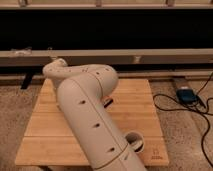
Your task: Place the bottle in the ceramic bowl
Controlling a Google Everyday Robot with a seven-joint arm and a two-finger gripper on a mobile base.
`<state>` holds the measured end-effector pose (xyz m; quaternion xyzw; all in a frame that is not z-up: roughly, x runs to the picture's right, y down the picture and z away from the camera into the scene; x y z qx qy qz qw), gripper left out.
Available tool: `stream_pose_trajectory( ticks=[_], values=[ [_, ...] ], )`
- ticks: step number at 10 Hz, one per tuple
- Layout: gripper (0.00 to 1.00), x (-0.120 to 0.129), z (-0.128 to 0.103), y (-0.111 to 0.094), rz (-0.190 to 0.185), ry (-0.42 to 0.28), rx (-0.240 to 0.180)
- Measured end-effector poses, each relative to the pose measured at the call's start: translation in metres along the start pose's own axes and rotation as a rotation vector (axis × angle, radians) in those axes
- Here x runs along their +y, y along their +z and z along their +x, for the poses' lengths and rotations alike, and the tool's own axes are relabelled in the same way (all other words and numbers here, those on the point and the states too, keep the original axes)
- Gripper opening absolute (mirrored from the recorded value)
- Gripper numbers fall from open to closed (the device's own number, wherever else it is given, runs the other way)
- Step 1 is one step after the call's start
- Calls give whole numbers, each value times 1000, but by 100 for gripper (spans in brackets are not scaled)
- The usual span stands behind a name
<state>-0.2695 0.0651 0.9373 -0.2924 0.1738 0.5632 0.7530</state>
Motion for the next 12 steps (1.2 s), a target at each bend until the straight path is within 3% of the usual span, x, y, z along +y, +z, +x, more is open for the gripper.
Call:
stream_pose_trajectory(
  ticks=[2,3,7,10,12],
  values=[
    [2,4,1,-16,-11,-12,-33],
    [0,5,2,-33,-22,-17,-51],
    [0,7,18,-100,-66,-50,-103],
    [2,-15,58,-116,-85,-59,-104],
    [17,-31,89,-115,-100,-48,-89]
  ],
)
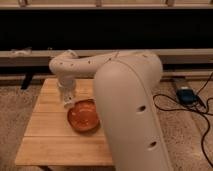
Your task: Place the bottle in the ceramic bowl
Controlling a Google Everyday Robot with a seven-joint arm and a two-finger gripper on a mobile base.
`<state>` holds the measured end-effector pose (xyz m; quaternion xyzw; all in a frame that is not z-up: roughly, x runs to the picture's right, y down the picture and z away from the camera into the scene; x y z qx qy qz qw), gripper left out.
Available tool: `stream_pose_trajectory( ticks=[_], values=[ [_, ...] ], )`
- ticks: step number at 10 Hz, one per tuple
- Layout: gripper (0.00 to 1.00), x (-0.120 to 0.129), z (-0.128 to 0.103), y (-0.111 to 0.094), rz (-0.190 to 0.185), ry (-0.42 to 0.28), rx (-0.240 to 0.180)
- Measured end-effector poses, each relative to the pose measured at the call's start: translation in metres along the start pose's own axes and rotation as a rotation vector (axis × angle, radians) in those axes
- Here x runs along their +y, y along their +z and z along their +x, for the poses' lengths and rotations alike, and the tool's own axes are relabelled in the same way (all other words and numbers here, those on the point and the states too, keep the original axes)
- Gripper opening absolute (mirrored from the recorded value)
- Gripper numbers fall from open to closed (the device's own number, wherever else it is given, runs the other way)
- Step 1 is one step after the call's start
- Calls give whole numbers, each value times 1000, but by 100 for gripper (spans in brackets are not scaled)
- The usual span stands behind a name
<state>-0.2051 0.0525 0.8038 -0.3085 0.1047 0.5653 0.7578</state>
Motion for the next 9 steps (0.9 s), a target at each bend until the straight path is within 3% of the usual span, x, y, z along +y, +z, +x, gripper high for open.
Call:
stream_pose_trajectory(
  ticks=[1,5,7,9],
  values=[
    [29,-1,23,3,-14,5,14],
    [69,3,75,15,-36,4,39],
    [80,-3,86,20,-29,19,47],
    [80,-12,92,22,-12,50,52]
  ],
)
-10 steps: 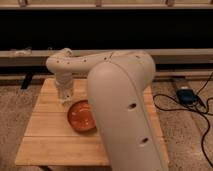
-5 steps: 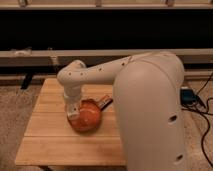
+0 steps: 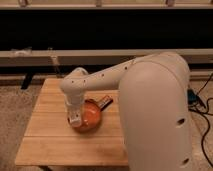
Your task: Place the bottle in the ceramic bowl
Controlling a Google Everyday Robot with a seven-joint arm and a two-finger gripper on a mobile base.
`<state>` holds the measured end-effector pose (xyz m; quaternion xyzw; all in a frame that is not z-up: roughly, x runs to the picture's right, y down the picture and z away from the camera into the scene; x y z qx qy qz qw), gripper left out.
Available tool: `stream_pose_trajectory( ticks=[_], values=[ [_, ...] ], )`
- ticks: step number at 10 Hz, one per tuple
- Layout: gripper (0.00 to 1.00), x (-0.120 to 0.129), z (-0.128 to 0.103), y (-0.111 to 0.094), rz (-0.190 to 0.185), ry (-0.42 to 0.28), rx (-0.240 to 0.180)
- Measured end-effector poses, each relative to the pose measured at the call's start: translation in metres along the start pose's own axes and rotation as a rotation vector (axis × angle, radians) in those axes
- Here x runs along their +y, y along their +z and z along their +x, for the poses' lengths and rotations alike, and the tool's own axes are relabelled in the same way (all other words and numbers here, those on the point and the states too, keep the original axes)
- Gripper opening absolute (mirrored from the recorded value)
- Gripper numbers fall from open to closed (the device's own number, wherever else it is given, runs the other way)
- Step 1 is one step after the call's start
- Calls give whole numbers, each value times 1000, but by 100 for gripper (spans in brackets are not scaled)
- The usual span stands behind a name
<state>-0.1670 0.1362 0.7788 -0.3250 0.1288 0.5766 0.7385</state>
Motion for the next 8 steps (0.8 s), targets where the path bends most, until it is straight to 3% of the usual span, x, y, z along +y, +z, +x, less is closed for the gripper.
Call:
stream_pose_trajectory(
  ticks=[4,8],
  values=[
    [80,-37,-10,-7,73,57,-16],
    [80,-52,-19,-24,94,48,-51]
  ],
)
